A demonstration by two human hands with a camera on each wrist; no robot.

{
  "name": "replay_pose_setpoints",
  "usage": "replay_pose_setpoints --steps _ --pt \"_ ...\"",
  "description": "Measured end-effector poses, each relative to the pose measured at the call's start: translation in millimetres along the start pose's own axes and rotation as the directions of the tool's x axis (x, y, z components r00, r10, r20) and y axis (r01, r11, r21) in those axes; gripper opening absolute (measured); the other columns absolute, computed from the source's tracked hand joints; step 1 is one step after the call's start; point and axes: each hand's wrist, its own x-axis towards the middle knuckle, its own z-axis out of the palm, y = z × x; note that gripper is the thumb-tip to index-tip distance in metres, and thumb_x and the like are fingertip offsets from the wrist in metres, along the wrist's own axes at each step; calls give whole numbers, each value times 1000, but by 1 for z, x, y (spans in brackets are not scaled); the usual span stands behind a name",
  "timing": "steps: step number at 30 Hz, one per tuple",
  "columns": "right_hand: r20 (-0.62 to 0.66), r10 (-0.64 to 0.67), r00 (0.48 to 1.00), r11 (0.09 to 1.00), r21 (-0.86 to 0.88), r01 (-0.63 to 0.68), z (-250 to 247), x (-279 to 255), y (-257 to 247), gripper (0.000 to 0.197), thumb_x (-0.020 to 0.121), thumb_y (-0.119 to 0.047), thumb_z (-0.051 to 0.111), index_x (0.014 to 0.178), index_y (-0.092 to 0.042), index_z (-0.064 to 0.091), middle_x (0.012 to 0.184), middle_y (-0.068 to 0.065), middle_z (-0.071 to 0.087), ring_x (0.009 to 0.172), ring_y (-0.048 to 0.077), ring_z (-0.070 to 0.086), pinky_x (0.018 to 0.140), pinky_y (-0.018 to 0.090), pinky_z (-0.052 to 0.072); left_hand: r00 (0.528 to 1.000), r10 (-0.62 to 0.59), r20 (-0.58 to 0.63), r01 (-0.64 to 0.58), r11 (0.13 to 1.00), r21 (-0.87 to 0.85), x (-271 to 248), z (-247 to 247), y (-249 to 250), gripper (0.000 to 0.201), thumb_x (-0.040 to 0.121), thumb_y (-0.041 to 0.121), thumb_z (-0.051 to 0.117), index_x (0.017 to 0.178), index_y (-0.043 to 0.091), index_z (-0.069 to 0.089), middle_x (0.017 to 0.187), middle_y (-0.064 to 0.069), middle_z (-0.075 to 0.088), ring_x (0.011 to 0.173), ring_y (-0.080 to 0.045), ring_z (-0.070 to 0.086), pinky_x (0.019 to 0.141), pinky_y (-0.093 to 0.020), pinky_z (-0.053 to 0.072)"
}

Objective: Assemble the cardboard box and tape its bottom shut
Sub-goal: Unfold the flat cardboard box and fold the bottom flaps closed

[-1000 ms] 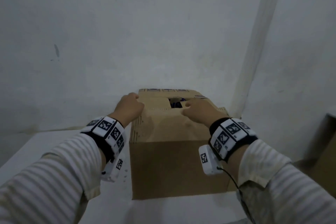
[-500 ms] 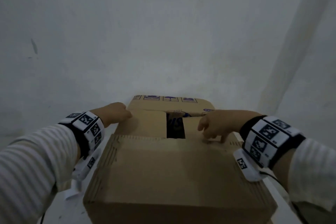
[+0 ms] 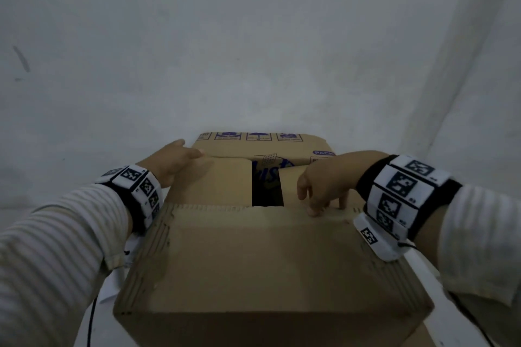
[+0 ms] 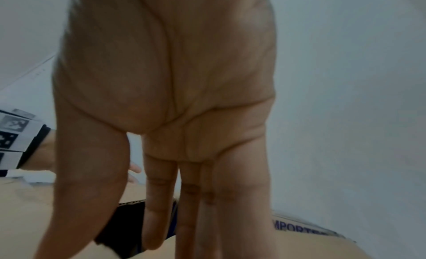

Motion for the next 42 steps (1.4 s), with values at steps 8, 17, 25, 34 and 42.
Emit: replay_pose_setpoints --steps 8,17,25,34,42 --pt "8 -5 1000 983 -185 7 8 -15 -31 47 95 -23 56 139 -13 45 135 11 53 88 21 58 73 25 46 990 51 130 -30 986 -162 -8 -3 5 8 93 23 56 89 17 52 134 -11 54 101 -21 53 96 -38 29" --pt "-543 -29 839 999 -3 33 8 -15 -35 64 89 -20 59 145 -20 28 138 10 37 120 29 44 90 34 44 982 102 159 -87 991 -98 -20 -17 -5 31 88 35 57 116 24 48 130 -1 46 132 -23 36 108 -39 24" --pt "-704 42 709 996 -22 -81 -1 -31 -72 54 88 -19 57 137 -16 35 130 14 36 116 34 40 92 41 46 877 425 223 -424 904 -54 -52 -25 -5 24 92 7 47 112 18 54 104 5 54 110 -18 44 82 -22 37" --pt "-161 84 983 955 -270 -126 26 -34 -114 58 95 -31 54 145 -12 34 146 10 40 126 28 46 94 32 39 777 290 559 -608 577 545 -82 -41 -53 57 95 46 46 147 26 33 160 4 16 149 -16 7 119 -37 8" --pt "-91 104 990 942 -311 -128 40 -37 -123 53 97 -29 49 144 -10 35 143 12 44 126 31 45 101 38 38 805 311 504 -583 567 581 -89 -39 -72 57 99 44 36 150 21 27 162 2 7 150 -16 -3 120 -36 5"
